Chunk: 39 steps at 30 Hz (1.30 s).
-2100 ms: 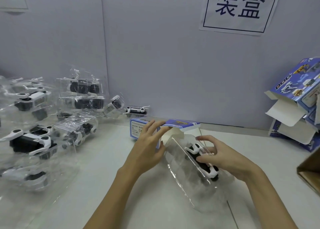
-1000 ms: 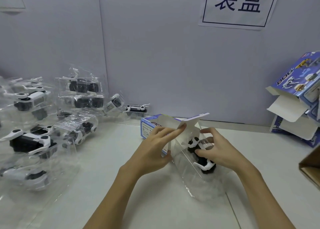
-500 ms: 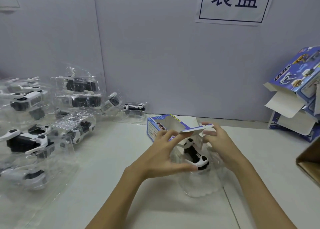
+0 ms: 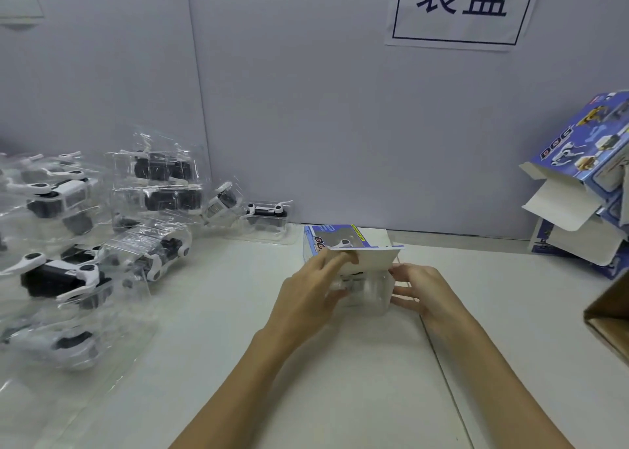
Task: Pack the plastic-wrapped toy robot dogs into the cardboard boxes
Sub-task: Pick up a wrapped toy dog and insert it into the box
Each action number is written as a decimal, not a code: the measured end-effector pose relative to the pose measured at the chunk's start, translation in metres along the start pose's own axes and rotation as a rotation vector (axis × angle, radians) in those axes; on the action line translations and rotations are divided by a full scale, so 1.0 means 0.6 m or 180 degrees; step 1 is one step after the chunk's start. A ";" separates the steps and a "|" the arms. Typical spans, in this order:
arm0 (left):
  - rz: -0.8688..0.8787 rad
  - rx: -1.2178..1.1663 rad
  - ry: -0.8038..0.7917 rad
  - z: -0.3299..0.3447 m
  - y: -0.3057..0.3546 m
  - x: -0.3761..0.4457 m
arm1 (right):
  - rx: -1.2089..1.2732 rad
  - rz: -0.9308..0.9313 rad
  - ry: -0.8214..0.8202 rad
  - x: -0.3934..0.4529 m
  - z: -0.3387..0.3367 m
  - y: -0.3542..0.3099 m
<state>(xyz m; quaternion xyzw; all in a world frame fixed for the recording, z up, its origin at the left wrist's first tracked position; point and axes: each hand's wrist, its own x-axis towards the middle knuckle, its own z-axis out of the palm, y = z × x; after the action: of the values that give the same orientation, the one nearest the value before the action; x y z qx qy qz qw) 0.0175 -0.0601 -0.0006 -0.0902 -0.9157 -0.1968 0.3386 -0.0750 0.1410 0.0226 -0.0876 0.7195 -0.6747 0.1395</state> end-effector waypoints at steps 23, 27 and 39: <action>-0.1068 -0.2532 0.0940 -0.060 0.031 0.026 | -0.0333 -0.2404 0.0902 -0.068 0.082 -0.021; -0.0771 -0.2120 0.1109 -0.055 0.035 0.024 | 0.0024 -0.2494 0.0579 -0.071 0.081 -0.025; -0.0677 -0.2674 0.0570 -0.053 0.019 0.023 | -0.0394 -0.2497 0.0575 -0.060 0.079 -0.018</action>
<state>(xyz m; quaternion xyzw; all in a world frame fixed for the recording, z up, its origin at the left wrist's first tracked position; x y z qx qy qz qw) 0.0290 -0.0626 0.0341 -0.1080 -0.7275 -0.5927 0.3284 -0.0263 0.1066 0.0341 -0.3041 0.6801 -0.6370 -0.1978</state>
